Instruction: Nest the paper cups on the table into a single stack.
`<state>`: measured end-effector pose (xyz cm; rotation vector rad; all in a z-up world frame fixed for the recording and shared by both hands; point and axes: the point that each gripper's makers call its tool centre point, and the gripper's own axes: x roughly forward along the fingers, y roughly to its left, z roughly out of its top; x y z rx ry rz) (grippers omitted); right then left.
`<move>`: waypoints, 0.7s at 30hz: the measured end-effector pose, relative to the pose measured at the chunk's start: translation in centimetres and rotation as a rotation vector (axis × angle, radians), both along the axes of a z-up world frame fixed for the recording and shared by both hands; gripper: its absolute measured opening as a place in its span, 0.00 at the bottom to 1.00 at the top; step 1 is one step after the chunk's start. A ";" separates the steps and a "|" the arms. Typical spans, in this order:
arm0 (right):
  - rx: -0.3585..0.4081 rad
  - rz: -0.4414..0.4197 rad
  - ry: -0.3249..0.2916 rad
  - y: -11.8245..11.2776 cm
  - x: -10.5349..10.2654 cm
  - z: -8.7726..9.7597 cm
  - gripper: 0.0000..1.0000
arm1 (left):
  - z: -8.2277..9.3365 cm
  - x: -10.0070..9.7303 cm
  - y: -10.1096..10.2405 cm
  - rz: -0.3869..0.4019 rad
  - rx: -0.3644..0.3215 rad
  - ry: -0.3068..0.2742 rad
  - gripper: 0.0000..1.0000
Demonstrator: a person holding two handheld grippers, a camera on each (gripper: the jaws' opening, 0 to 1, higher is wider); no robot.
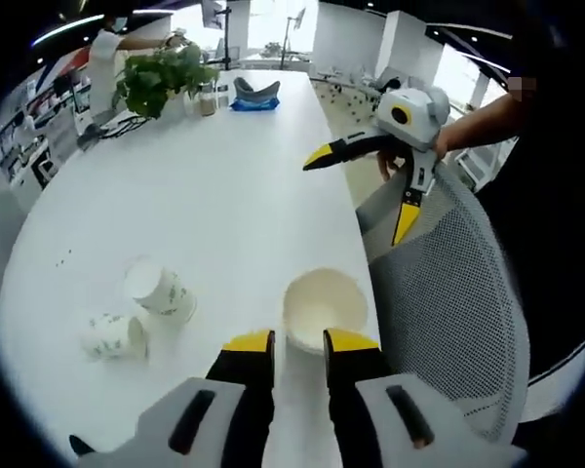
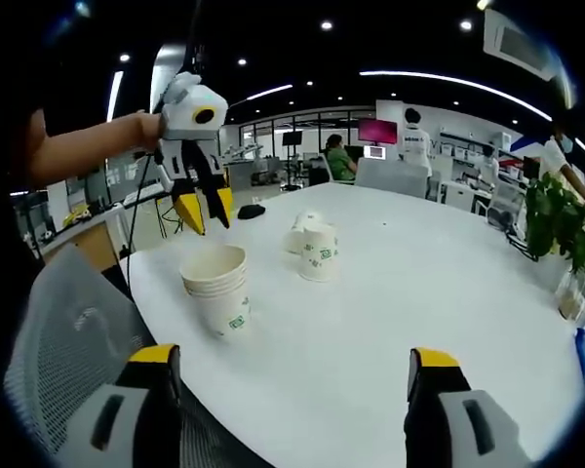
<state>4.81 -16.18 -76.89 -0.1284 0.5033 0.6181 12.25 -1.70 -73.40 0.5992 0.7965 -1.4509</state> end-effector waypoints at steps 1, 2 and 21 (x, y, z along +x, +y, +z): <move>0.000 -0.001 0.001 0.0 0.0 0.0 0.98 | 0.0 0.4 0.1 0.009 -0.002 -0.007 0.20; 0.001 -0.001 0.001 0.0 0.0 0.0 0.98 | 0.0 0.8 0.2 0.022 -0.004 -0.013 0.22; 0.015 -0.002 -0.002 0.1 0.0 0.1 0.99 | -1.5 8.7 -1.2 0.178 -0.056 -0.171 0.46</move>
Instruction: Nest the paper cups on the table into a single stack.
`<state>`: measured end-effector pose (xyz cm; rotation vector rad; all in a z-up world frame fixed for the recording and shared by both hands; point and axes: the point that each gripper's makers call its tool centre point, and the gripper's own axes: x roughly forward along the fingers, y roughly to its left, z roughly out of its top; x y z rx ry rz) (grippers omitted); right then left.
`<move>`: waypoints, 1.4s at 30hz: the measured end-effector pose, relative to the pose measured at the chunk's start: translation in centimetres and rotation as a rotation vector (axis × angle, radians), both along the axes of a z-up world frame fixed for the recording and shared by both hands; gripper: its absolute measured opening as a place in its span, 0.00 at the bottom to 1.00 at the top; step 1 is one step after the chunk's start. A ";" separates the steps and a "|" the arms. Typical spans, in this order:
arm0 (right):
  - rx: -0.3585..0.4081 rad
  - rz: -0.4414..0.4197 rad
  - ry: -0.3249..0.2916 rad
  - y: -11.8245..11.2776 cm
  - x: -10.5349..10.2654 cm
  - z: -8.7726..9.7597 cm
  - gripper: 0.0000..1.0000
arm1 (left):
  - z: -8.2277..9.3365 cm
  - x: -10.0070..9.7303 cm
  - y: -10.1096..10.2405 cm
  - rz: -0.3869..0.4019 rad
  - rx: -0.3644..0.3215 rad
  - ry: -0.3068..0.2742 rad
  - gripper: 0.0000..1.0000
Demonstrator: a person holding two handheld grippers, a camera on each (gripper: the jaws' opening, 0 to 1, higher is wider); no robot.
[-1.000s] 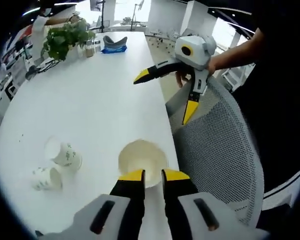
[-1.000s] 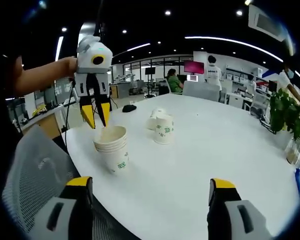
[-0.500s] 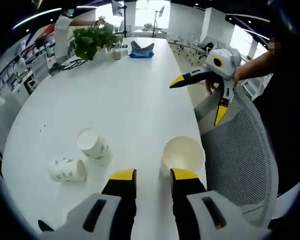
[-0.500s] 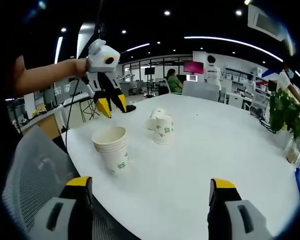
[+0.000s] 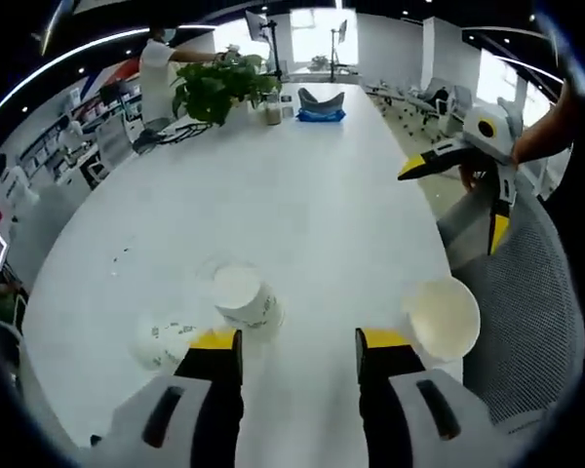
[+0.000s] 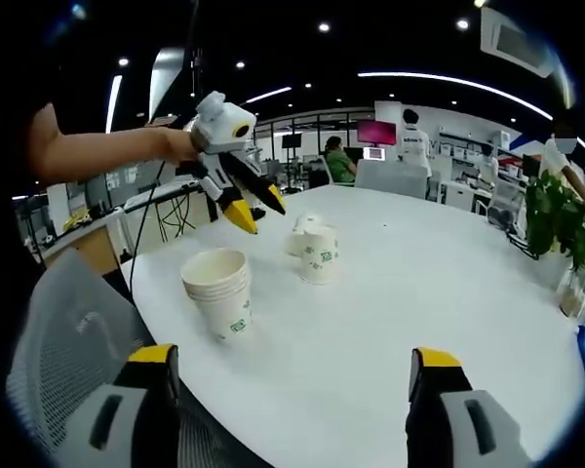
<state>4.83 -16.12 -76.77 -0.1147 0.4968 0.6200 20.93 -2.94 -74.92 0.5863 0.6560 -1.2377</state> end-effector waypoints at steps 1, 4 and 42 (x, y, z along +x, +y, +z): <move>0.000 0.000 0.001 0.0 0.0 0.0 0.99 | 0.0 0.3 -0.1 0.006 -0.002 -0.006 0.47; 0.000 -0.001 0.001 -0.1 0.0 -0.1 0.99 | -0.6 1.5 -0.4 0.034 -0.005 -0.016 0.49; -0.006 -0.023 0.013 -0.4 0.1 -0.2 0.98 | -4.3 6.8 -4.3 0.344 -0.171 0.076 0.42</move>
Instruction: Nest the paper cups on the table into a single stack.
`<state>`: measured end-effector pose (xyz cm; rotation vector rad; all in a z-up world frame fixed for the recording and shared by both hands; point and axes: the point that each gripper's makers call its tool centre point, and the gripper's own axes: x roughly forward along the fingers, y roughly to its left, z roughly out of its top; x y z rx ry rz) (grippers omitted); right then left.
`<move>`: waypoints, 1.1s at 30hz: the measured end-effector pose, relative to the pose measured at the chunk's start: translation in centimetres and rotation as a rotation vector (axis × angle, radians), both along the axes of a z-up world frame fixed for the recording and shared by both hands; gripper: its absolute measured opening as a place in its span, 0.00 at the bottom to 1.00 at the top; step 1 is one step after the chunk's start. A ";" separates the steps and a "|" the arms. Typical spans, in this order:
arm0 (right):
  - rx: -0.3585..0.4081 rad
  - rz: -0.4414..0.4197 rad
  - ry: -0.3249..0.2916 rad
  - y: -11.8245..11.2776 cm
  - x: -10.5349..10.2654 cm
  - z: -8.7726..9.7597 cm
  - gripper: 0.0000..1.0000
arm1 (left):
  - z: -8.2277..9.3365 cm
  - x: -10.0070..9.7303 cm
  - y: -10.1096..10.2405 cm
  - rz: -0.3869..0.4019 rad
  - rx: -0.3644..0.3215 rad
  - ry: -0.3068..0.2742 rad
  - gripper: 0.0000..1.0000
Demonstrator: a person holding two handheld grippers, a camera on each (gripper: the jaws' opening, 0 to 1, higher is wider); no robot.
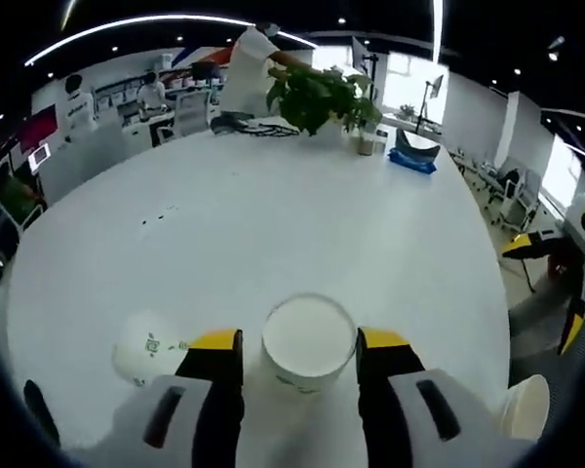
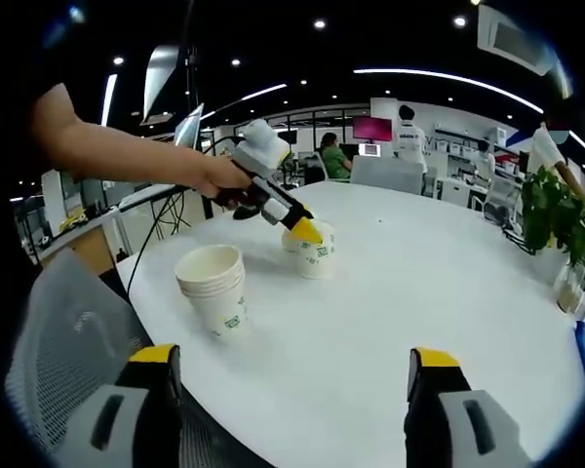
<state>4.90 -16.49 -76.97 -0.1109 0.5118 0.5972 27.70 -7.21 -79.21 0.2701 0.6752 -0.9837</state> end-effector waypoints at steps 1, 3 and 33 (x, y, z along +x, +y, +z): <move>-0.001 0.000 -0.001 0.0 0.0 0.0 0.98 | -0.1 -0.2 -0.1 -0.006 0.007 0.000 0.41; -0.004 -0.001 0.000 0.0 0.0 0.0 0.98 | -0.4 -0.2 -0.1 -0.010 0.011 0.002 0.38; 0.025 -0.018 -0.005 -0.3 0.1 1.1 0.96 | 6.4 -4.9 1.2 -0.049 -0.120 -0.049 0.35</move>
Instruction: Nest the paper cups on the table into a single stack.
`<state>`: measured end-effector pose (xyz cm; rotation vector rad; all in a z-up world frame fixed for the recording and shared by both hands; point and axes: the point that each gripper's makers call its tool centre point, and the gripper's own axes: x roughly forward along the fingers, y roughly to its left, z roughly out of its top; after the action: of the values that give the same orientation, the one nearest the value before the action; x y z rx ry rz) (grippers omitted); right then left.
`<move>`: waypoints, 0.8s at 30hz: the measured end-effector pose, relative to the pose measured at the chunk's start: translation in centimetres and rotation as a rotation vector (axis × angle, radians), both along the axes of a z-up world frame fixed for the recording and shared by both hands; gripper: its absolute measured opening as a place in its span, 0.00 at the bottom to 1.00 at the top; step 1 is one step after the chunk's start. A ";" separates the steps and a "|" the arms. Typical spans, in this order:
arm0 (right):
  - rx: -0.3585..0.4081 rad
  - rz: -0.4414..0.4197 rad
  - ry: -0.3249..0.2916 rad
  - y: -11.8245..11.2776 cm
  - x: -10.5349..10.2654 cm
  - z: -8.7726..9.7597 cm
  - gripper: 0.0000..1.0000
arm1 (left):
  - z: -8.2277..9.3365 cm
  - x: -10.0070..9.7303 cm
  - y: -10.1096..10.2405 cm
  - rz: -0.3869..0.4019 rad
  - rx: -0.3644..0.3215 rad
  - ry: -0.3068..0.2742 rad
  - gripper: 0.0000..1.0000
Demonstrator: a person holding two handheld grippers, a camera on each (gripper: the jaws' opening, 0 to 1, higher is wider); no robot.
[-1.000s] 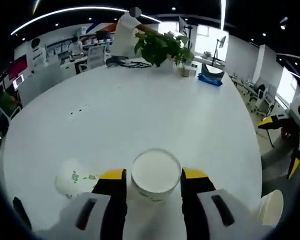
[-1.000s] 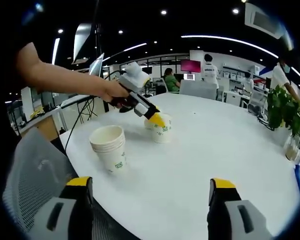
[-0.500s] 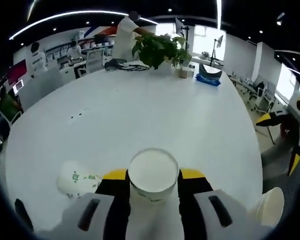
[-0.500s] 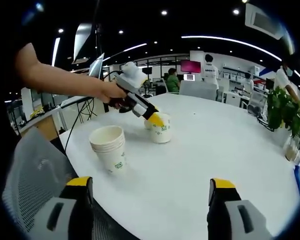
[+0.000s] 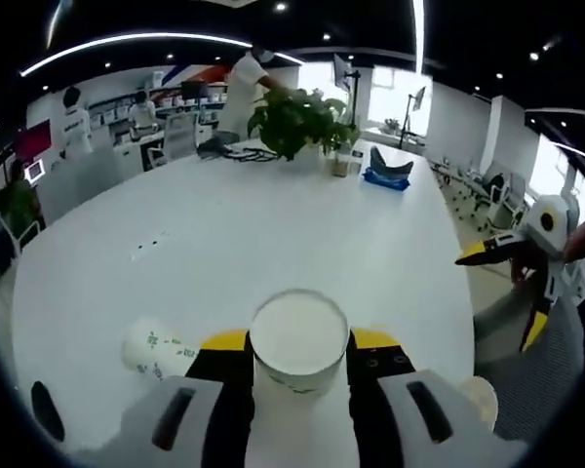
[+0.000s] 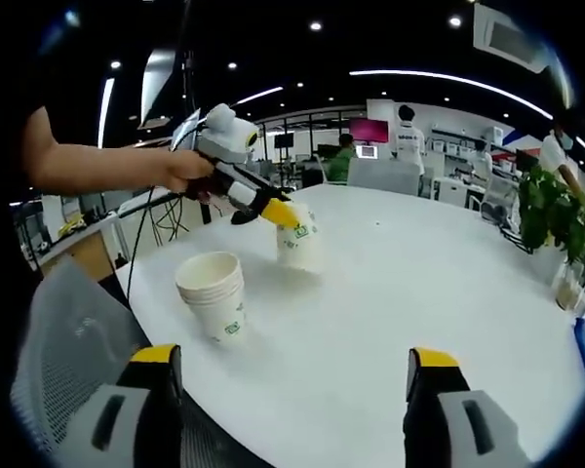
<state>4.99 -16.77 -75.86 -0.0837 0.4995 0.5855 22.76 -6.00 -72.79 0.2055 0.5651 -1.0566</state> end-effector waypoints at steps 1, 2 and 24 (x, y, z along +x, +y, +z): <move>0.001 -0.001 -0.003 0.0 0.0 0.4 0.95 | 0.8 -0.6 0.2 0.001 -0.009 -0.003 0.35; 0.001 0.001 -0.008 0.1 -0.1 0.8 0.95 | 1.6 -1.3 0.4 -0.003 -0.015 -0.006 0.35; 0.190 0.112 -0.051 5.3 1.4 6.6 0.68 | 8.8 -8.2 1.4 -0.092 -0.128 -0.052 0.35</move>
<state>6.38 -11.50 -69.26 0.0544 0.3895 0.7359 14.54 -4.64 -64.03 0.1475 0.4425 -1.1690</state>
